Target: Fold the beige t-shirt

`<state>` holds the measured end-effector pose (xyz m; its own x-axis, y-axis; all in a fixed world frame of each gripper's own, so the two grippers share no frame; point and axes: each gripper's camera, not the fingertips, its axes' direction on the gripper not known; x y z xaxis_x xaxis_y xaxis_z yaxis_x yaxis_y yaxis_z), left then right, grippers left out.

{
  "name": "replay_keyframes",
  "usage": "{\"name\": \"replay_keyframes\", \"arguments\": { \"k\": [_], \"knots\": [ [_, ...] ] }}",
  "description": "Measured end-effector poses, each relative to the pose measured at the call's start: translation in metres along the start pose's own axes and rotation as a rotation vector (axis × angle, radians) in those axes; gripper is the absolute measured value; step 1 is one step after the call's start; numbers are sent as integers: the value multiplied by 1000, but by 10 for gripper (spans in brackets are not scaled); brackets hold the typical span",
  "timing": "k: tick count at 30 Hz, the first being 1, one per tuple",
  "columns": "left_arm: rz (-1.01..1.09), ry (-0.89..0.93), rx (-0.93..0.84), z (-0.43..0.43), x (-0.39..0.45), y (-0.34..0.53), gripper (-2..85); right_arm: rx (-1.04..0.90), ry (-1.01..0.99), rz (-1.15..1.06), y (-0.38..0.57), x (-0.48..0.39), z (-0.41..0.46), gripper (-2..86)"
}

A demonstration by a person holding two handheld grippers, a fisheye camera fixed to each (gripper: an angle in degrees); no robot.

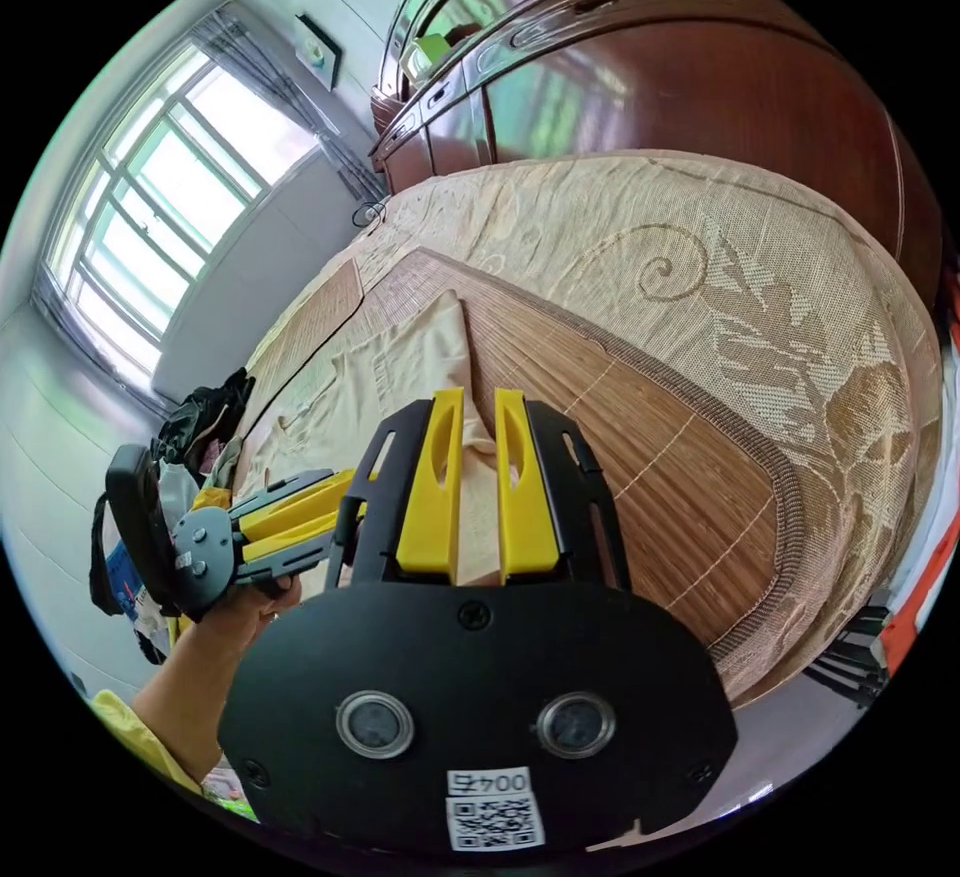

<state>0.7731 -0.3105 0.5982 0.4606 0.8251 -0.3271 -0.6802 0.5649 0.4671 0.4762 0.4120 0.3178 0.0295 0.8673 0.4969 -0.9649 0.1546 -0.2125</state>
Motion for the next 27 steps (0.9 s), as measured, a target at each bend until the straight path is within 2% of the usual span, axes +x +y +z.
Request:
{"name": "replay_keyframes", "arguments": {
  "k": [6,15,19,21,24,27],
  "knots": [
    [46,-93,-13,0,27,-7,64,-13,-17,84,-18,14,-16,58],
    [0,-95,16,-56,21,-12,28,25,-8,121,-26,11,-42,64],
    [15,-102,-79,-40,18,-4,32,19,-20,113,-24,1,-44,64],
    [1,-76,-131,-21,13,5,41,21,-17,90,-22,-7,-45,64],
    [-37,-63,-56,-48,-1,2,58,41,10,-4,-17,-31,-50,61],
    [-119,-48,42,-76,-34,-5,52,24,-26,-196,-9,-69,-45,52]
  ]
}}
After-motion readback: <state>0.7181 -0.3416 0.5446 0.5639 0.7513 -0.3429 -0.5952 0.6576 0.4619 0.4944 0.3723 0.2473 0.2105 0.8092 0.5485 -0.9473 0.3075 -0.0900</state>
